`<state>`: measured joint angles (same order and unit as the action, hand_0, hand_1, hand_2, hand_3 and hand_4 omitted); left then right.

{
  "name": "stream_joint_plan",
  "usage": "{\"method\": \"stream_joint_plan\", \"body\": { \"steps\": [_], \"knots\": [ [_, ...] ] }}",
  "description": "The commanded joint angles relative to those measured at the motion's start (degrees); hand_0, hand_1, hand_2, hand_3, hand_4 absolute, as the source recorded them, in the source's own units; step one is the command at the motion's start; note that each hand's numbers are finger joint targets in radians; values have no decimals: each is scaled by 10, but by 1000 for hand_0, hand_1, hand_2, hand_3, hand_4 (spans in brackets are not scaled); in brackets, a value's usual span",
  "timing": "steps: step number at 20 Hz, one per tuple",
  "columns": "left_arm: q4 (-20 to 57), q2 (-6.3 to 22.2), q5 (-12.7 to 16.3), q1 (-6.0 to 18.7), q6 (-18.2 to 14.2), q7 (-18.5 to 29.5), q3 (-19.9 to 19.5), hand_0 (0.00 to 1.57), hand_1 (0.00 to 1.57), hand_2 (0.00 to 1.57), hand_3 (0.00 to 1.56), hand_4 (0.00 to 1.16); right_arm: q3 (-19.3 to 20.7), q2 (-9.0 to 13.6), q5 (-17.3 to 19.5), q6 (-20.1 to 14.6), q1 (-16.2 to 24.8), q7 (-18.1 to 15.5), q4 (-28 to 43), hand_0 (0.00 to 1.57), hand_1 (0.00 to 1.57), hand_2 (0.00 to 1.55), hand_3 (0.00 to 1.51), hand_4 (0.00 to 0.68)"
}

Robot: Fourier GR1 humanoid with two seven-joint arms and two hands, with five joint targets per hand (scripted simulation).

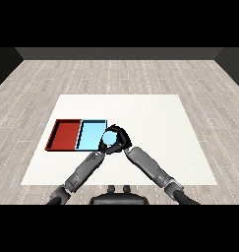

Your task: Pick the blue can and put it in the blue box

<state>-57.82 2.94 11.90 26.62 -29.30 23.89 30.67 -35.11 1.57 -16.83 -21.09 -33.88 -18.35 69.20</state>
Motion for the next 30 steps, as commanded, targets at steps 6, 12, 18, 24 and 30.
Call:
{"method": "stream_joint_plan", "body": {
  "steps": [6,12,18,24,30],
  "knots": [
    [21,-28,14,-6,2,30,-4,575,575,710,505,663,20,-15,-17,17,-9,29,24,1438,1438,1453,1393,591],
    [-10,-29,67,-39,7,4,4,1481,1481,1457,1368,601,16,-15,-25,9,8,25,32,1405,1405,1451,1396,552],
    [30,-29,79,5,32,1,-22,1571,1571,1516,1448,1097,35,-15,-42,34,26,18,22,0,0,0,0,0],
    [70,-29,105,21,26,35,-7,1571,1571,1520,1454,1121,44,-15,-56,16,-12,30,16,0,0,0,0,0],
    [10,-29,34,-22,21,0,-23,1571,1571,1571,1498,1137,48,-15,-40,36,25,34,28,0,0,0,0,0]
  ]
}}
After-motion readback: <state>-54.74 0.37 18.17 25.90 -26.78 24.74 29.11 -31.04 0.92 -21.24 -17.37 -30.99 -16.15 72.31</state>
